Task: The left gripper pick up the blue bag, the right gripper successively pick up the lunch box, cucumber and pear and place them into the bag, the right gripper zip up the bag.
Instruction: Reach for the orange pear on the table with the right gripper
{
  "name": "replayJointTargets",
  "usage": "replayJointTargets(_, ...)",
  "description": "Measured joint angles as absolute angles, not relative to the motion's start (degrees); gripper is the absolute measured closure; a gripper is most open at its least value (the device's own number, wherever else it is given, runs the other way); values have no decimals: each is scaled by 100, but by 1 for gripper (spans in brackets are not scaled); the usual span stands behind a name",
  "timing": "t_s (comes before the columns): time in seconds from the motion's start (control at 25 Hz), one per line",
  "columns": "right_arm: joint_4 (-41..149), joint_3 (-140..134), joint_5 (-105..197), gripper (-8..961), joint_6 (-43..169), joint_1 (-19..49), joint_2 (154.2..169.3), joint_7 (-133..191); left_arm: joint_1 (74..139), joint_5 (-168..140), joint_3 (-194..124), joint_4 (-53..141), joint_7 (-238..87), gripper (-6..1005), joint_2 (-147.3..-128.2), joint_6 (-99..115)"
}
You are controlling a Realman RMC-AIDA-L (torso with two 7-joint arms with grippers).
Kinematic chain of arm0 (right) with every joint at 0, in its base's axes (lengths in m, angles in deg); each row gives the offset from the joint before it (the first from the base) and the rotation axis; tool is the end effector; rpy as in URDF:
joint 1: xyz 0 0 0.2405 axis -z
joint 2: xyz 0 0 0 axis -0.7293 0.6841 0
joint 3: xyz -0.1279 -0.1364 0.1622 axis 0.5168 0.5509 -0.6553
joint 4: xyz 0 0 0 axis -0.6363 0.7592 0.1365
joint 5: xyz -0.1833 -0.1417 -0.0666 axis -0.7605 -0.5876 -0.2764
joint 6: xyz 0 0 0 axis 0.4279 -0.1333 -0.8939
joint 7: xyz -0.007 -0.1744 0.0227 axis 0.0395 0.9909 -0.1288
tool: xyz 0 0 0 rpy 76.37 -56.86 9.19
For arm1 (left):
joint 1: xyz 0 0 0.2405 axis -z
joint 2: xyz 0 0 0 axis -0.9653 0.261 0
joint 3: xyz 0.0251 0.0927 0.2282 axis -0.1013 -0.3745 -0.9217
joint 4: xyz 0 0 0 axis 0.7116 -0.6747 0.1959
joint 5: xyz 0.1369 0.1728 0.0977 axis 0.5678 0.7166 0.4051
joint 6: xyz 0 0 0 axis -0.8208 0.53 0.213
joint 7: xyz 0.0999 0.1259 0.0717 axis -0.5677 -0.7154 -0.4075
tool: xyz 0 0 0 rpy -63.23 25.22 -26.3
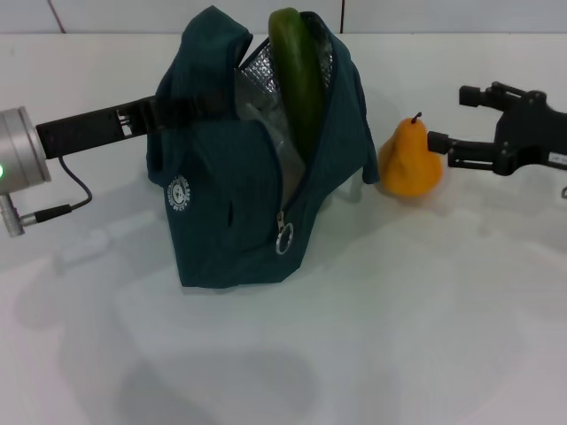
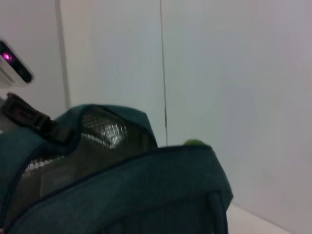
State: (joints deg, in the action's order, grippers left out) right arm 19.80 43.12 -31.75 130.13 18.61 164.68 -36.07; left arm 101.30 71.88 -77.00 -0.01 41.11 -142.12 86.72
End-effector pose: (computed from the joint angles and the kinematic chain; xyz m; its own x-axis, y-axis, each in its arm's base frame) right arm 0.2528 0.4057 0.0021 0.8301 -0.1037 -0.5479 -0.3756 -0.8303 -0.4118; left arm -0.2316 0.3812 0.0124 0.3304 0.6729 0.6619 0.7951 -0.5762 0.1890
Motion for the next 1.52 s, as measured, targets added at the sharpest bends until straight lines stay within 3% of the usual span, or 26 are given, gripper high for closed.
replayJointTargets(1.16, 3912, 4305, -2381, 104, 12130, 977, 16508, -1754, 10266, 7117, -7700, 207, 4120, 945, -14228, 8598)
replayJointTargets(1.36, 3915, 4288, -2346, 294, 12130, 964, 16515, -1740, 10265, 7117, -7700, 206, 4118, 945, -14217, 8591)
replayJointTargets(1.52, 3916, 4291, -2343, 334, 12114, 962, 16516, -1737, 10269, 7117, -7700, 206, 4116, 945, -14218, 8585)
